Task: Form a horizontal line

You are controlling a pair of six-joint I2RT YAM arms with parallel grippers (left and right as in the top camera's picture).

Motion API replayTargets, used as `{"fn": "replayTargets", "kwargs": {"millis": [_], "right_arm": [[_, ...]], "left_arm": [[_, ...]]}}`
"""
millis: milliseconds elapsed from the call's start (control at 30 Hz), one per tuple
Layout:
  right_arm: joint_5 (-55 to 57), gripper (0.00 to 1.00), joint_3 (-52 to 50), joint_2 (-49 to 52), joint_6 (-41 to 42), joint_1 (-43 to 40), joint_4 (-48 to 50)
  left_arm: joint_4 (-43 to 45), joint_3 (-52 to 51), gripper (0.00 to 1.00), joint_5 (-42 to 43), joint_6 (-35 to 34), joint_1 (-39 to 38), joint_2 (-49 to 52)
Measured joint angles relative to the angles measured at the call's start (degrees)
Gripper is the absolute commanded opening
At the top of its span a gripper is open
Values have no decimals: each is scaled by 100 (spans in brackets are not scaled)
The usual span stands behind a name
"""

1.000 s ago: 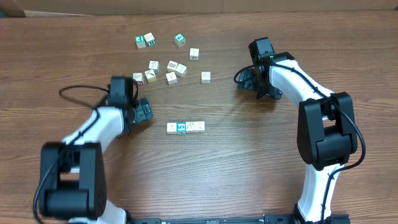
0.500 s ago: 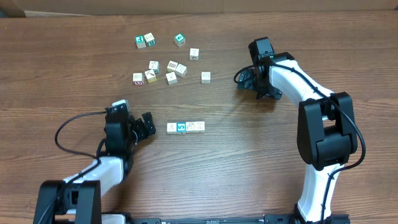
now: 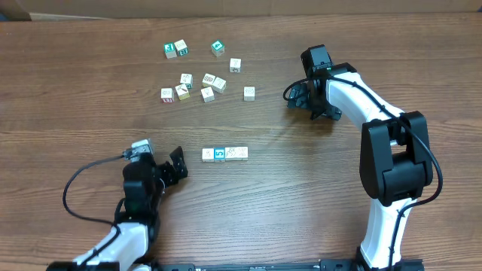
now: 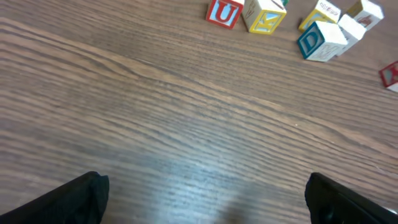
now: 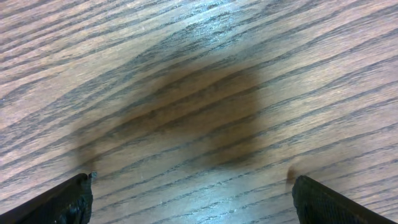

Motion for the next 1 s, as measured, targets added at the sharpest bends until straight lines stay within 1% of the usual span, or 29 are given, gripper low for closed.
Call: {"fn": "replayTargets", "kwargs": {"millis": [167,267,433,600,733,833,1000], "right_arm": [[0,100,0,0,2,-2,0],[0,100,0,0,4,0,0],[0,100,0,0,4,0,4],[0,100,0,0,2,0,-2],[0,100,0,0,4,0,2],[-2,100,0,0,7,0,2],[0,100,0,0,4,0,15]], "left_arm": [[79,-444,100,0,2,0,-474],[-190,-592,100,-2,2,0,-859],[-837,-625,100,-4,2,0,-1491],[-1919,-629,100,-2,131,0,-2592],[-2424,-627,100,-4,203,0,-3357],[-2688,-627,99,-4,275,0,-3711],[-3506,-627,100,-52,345,0,-4540]]}}
